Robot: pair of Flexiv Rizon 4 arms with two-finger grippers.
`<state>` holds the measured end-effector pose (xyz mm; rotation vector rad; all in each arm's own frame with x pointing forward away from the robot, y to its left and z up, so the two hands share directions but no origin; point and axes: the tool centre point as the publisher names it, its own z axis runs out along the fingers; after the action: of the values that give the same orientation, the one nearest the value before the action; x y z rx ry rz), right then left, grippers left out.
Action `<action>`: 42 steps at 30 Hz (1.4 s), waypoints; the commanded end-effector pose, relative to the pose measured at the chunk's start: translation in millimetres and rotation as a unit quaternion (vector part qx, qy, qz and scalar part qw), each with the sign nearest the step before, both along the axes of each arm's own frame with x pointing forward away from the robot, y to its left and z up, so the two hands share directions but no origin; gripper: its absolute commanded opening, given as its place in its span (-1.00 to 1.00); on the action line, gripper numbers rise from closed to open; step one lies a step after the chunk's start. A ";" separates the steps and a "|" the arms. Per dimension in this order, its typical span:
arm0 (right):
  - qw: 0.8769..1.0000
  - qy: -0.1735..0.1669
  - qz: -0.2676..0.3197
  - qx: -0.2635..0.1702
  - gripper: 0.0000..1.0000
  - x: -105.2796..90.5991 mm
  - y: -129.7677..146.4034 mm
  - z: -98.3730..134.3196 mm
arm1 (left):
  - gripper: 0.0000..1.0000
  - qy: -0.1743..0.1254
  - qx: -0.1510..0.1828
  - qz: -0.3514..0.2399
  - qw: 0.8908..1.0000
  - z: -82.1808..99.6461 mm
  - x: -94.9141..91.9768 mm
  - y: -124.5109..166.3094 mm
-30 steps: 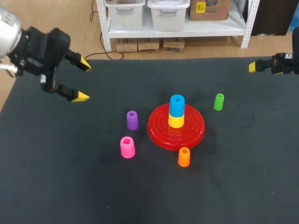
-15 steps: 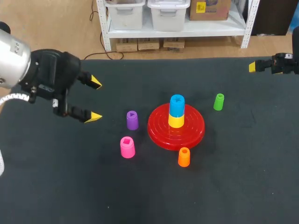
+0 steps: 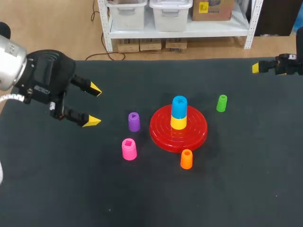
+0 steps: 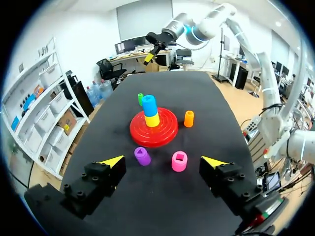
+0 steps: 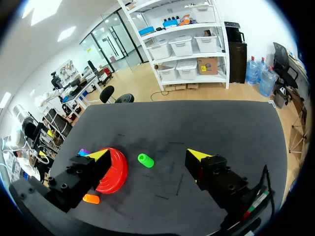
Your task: Pick up and stack the cylinders on the red base in this order: pink,purple,orange,green
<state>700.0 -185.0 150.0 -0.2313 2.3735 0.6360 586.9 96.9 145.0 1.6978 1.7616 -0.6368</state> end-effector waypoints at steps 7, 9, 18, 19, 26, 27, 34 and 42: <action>1.000 0.000 0.000 0.000 1.00 0.0 0.0 0.0 | 1.00 0.008 0.007 -0.034 0.999 -0.7 13.4 -2.8; 1.000 0.000 0.000 0.000 1.00 0.0 0.0 0.0 | 1.00 0.009 0.010 -0.032 0.999 -0.4 14.1 -3.5; 1.000 0.000 0.000 0.000 1.00 0.0 0.0 0.0 | 1.00 0.015 0.018 -0.016 1.000 -3.5 15.7 -3.6; 1.000 0.000 0.000 0.000 1.00 0.0 0.0 0.0 | 1.00 0.015 0.018 -0.016 1.000 -3.6 15.6 -3.6; 1.000 0.000 0.000 0.000 1.00 0.0 0.0 0.0 | 1.00 0.012 0.021 -0.013 1.000 -3.4 15.5 -3.1; 1.000 0.000 0.000 0.000 1.00 0.0 0.0 0.0 | 1.00 0.012 0.021 -0.013 1.000 -3.4 15.5 -3.1; 1.000 0.000 0.000 0.000 1.00 0.0 0.0 0.0 | 1.00 0.012 0.021 -0.013 1.000 -3.4 15.5 -3.1; 0.997 0.001 0.016 -0.070 1.00 -2.2 8.2 48.7 | 1.00 0.012 0.021 -0.013 1.000 -3.4 15.5 -3.1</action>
<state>706.6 -183.0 164.6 -0.3344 2.3568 0.5844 602.3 94.0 142.3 1.7515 1.7829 -0.6411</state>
